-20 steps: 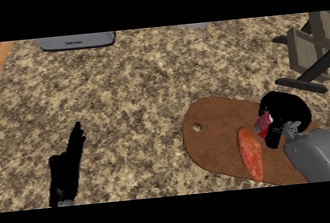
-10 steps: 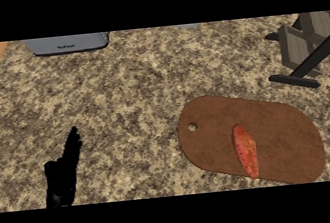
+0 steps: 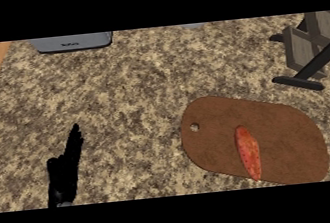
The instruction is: Pick the can from the cutting board and place it in the tiered basket
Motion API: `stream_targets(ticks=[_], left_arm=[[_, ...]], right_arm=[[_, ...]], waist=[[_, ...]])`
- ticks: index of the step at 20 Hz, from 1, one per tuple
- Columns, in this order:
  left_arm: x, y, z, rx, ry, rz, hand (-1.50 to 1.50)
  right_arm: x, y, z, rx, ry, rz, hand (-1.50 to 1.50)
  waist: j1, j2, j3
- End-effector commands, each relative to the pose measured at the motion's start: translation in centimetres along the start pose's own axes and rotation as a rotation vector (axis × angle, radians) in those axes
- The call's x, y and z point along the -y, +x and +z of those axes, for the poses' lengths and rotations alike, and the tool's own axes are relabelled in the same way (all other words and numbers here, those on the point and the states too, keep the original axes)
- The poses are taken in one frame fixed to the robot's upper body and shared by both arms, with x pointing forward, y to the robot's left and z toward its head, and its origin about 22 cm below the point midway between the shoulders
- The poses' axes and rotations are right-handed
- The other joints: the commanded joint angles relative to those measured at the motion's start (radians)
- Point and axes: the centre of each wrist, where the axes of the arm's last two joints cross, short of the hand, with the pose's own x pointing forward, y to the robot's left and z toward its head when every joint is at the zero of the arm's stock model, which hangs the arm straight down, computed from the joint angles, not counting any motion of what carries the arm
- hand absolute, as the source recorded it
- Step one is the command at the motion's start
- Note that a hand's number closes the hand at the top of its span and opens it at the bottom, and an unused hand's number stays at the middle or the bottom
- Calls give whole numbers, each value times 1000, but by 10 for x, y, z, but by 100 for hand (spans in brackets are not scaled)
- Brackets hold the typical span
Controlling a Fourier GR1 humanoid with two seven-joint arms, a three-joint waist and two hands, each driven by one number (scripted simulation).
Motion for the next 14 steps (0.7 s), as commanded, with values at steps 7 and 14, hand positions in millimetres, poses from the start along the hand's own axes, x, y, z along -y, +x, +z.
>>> stream_targets(ticks=[7, 14], left_arm=[[1, 10, -1, 9, -19, -8, 0], [12, 20, -4, 23, -56, -20, 0]], right_arm=[[121, 37, 76, 178, -304, -52, 150], [138, 57, 72, 135, -378, -98, 150]], waist=[[24, 2, -1], [60, 11, -2]])
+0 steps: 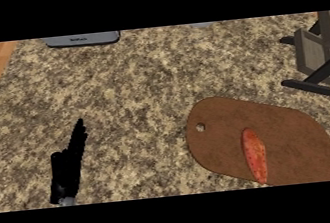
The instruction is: Pick the can from the cutting board and place it in the tiered basket
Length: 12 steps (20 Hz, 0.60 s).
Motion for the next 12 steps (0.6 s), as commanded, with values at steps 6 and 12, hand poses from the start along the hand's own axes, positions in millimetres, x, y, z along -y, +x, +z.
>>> stream_targets(ticks=[6, 12], left_arm=[[9, 2, -7, 2, -35, -17, 0], [9, 1, -5, 27, -39, -9, 0]], right_arm=[[-9, 29, -29, -47, -42, -9, 150], [-42, 54, -65, -66, -24, -18, 150]], waist=[[34, 9, -1], [44, 10, -2]])
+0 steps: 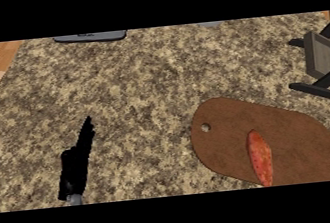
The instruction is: Pick the can from the cutting board and place it in the tiered basket
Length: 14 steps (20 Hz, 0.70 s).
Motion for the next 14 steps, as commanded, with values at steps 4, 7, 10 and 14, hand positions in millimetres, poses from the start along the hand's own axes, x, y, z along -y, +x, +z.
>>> stream_targets(ticks=[4, 7, 10, 14], left_arm=[[-5, -5, 2, 11, 10, 13, 0], [-11, -1, -6, 10, 22, 8, 0], [14, -13, 4, 5, 16, 11, 0], [-16, -9, 2, -8, 40, 18, 0]], right_arm=[[-45, 18, -40, 23, 66, -7, 150], [-70, 21, -54, 60, 102, 45, 150], [-88, 21, -66, 53, 126, 54, 150], [-114, 31, -80, 47, 140, 84, 150]], waist=[[1, 0, 1], [-14, -1, 2], [-10, 2, 2], [-20, -2, 2]])
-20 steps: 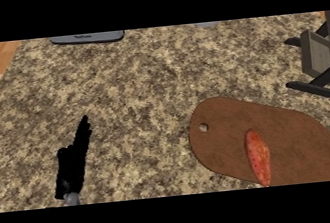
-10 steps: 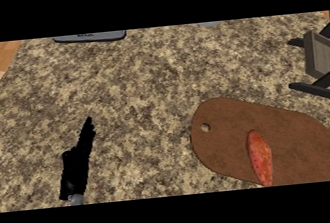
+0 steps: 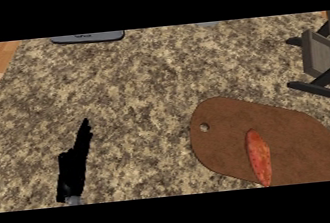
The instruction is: Pick the can from the cutting board and place it in the tiered basket
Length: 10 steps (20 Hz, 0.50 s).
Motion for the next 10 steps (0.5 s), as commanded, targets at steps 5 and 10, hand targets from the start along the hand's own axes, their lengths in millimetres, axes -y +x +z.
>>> stream_targets(ticks=[5, 10], left_arm=[[-7, 3, 2, 2, -5, -1, 0], [1, -5, 9, -14, -3, 4, 0]], right_arm=[[-60, 6, -37, -52, 17, 3, 150], [-64, -8, -39, -87, 61, -149, 150]], waist=[[-6, -1, 1], [-6, 0, 2]])
